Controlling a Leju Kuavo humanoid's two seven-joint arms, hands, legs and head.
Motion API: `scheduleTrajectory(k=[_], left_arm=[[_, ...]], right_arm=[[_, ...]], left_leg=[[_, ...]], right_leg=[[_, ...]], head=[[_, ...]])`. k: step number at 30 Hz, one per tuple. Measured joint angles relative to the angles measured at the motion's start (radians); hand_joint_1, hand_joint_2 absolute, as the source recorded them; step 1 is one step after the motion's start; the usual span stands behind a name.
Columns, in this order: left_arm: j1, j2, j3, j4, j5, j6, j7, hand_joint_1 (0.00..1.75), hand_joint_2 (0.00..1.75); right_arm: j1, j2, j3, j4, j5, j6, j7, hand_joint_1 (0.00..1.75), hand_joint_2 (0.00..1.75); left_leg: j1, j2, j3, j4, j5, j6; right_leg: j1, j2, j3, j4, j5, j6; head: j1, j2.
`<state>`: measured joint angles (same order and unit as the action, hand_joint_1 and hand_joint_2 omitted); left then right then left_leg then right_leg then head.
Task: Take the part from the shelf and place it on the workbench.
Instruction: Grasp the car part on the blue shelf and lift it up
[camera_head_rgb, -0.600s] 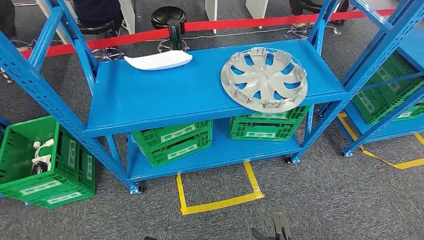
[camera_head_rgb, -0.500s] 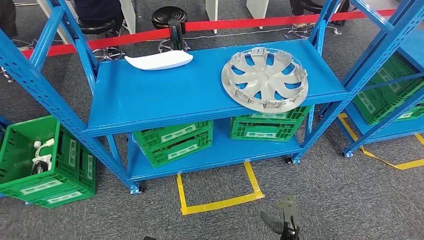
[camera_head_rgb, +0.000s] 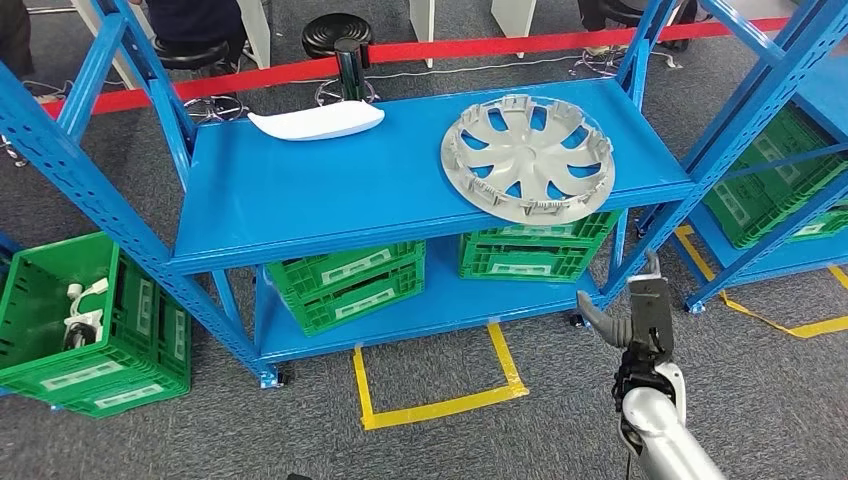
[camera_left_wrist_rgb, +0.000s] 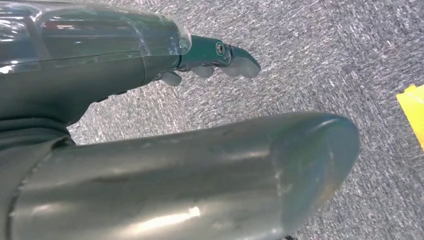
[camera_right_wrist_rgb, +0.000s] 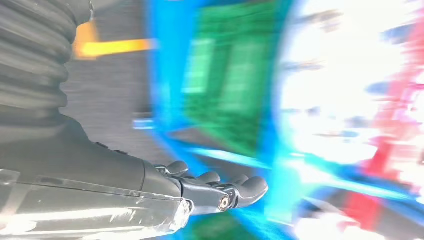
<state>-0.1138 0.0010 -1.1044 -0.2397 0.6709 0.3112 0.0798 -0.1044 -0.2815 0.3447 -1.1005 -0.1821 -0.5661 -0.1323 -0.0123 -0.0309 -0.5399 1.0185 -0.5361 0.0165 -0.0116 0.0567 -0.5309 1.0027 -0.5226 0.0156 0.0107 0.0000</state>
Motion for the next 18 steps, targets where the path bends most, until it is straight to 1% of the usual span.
scheduleTrajectory(k=[1,3,5,8,11,18], left_arm=[[0.000,0.000,0.000,0.001,0.003,-0.005,-0.002,0.00,0.00],[0.000,0.001,0.000,0.003,0.009,-0.015,-0.005,0.00,0.00],[0.000,0.000,0.000,0.004,0.010,-0.018,-0.007,0.00,0.00],[0.000,-0.002,0.000,0.005,0.010,-0.018,-0.010,0.00,0.00],[0.000,-0.003,0.000,0.006,0.010,-0.018,-0.011,0.00,0.00],[0.000,-0.008,0.000,0.006,0.010,-0.018,-0.011,0.00,0.00]], right_arm=[[0.004,-0.039,-0.018,-0.194,0.074,0.009,0.055,0.00,1.75],[0.009,-0.091,-0.041,-0.518,0.173,0.039,0.095,0.00,1.75],[0.014,-0.108,-0.045,-0.638,0.185,0.043,0.103,0.00,1.75],[0.025,-0.128,-0.049,-0.777,0.184,0.045,0.105,0.00,1.75],[0.038,-0.148,-0.057,-0.872,0.170,0.043,0.106,0.00,1.75],[0.058,-0.177,-0.073,-0.994,0.150,0.044,0.106,0.00,1.75]], left_leg=[[0.000,0.001,0.001,0.000,0.000,0.000],[0.000,0.000,0.002,0.000,0.000,0.000],[0.001,-0.001,0.002,0.000,0.000,0.000],[0.001,-0.003,0.002,0.000,0.000,0.000],[0.001,-0.006,0.002,0.000,0.000,0.000],[0.001,-0.008,0.002,0.000,0.000,0.000]], right_leg=[[0.000,0.000,0.000,0.000,0.000,0.000],[0.000,0.001,0.000,0.000,0.000,0.000],[0.001,0.001,0.000,0.000,0.000,0.000],[0.001,0.001,0.000,0.000,0.000,0.000],[0.001,0.000,0.000,0.000,0.000,0.000],[0.001,-0.001,0.000,0.000,0.000,0.000]], head=[[0.000,0.000],[-0.001,0.000],[-0.002,0.000],[-0.002,0.000],[-0.001,0.000],[-0.002,0.000]])
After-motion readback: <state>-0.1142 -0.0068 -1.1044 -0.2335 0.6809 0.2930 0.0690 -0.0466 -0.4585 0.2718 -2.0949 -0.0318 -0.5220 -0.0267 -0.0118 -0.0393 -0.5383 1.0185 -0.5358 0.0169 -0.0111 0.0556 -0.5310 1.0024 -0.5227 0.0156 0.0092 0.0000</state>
